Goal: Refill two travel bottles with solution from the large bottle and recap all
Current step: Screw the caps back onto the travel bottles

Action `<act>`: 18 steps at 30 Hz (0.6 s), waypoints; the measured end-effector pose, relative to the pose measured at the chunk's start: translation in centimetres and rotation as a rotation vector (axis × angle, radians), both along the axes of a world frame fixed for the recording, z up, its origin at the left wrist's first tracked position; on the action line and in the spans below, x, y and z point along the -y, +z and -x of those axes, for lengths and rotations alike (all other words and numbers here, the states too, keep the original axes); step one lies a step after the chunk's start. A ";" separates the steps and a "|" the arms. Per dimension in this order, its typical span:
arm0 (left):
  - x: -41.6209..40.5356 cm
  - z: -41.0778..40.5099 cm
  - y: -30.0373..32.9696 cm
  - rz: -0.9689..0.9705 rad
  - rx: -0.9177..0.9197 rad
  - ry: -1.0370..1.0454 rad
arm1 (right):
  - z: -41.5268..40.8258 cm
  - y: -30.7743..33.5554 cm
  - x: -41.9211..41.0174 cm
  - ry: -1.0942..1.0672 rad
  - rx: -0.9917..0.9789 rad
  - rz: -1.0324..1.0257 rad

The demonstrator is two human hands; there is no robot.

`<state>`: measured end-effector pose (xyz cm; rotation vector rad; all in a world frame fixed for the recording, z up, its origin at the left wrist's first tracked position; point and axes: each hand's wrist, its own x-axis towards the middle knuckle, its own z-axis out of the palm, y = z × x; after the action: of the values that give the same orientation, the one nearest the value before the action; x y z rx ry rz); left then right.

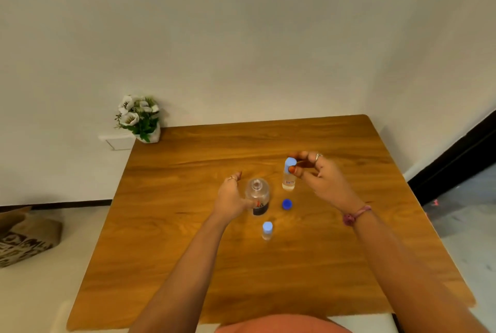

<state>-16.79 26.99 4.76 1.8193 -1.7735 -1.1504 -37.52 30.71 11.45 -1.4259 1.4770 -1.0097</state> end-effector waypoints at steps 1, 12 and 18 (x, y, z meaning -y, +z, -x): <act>-0.1 -0.1 -0.3 -0.011 0.016 0.000 | 0.0 -1.0 -0.4 0.007 -0.006 -0.013; -1.6 0.3 -2.5 -0.027 0.037 0.025 | -0.5 -9.7 -4.3 0.095 -0.144 -0.225; -2.0 0.7 -3.2 0.005 -0.010 0.070 | -0.5 -11.2 -5.6 0.122 -0.150 -0.260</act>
<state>-17.53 28.97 1.54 1.8545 -1.6918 -1.1246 -37.01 36.32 0.29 -1.4067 1.5449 -0.6217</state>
